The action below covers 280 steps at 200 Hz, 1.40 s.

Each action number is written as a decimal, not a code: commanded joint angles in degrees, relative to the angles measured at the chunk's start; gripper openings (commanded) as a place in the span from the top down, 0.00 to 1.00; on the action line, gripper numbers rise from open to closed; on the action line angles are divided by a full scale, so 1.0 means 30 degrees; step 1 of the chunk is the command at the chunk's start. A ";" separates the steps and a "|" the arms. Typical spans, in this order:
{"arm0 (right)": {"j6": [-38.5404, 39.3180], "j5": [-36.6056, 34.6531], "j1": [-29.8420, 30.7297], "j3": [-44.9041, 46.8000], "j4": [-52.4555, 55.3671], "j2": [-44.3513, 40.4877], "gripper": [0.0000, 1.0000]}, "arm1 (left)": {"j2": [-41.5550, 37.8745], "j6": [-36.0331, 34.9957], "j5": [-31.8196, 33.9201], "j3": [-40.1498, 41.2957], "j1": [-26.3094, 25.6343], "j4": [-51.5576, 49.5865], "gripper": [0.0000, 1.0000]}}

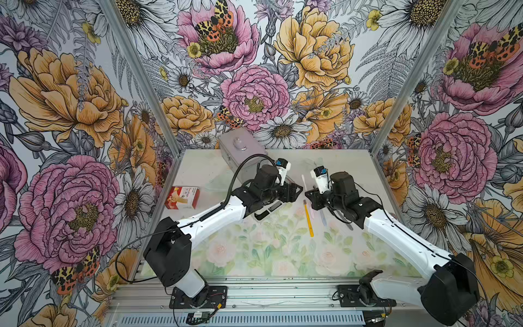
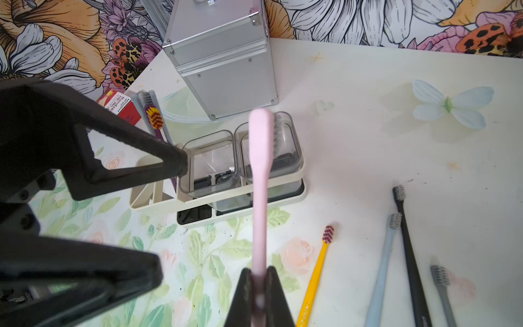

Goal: Place the toothbrush into the toothbrush holder
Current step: Pick up the toothbrush from the center of the board.

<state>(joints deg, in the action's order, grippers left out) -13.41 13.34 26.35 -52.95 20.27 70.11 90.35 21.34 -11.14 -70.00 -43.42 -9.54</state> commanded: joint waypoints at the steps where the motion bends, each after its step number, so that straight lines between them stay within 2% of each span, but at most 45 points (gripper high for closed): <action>1: 0.0133 -0.0198 0.0267 -0.0174 -0.0313 -0.0241 1.00 | 0.0753 0.0304 -0.0856 -0.0958 -0.0080 0.0570 0.26; 81: 0.0240 0.0147 0.0611 -0.0037 -0.0352 -0.0872 1.00 | 0.2641 0.0362 -0.0825 -0.2070 0.0658 0.1013 0.29; 103: 0.0179 0.0094 0.0643 0.0115 -0.0346 -0.1004 1.00 | 0.3240 0.0641 -0.0712 -0.2505 0.0762 0.1108 0.32; 136: 0.0247 -0.0040 0.0677 0.0390 -0.0350 -0.1140 1.00 | 0.3836 0.0873 -0.0921 -0.2877 0.0771 0.1129 0.41; 166: 0.0331 0.0062 0.0671 0.0424 -0.0357 -0.1149 1.00 | 0.3781 0.0922 -0.0798 -0.2890 0.0791 0.1137 0.43; 212: 0.0393 0.0086 0.0677 0.0270 -0.0375 -0.1144 1.00 | 0.3867 0.1072 -0.0464 -0.3005 0.0789 0.1188 0.70; 235: 0.0392 0.0034 0.0651 0.0252 -0.0364 -0.1100 1.00 | 0.3983 0.1218 -0.0478 -0.3186 0.0791 0.1189 0.81; 280: 0.0427 -0.0162 0.0684 0.0245 -0.0393 -0.1032 1.00 | 0.3957 0.1414 -0.0551 -0.3213 0.0764 0.1310 0.89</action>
<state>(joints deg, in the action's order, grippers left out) -12.93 13.34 28.21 -51.79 20.25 68.25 101.12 25.98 -14.26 -78.83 -41.89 -5.17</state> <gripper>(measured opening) 0.084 0.133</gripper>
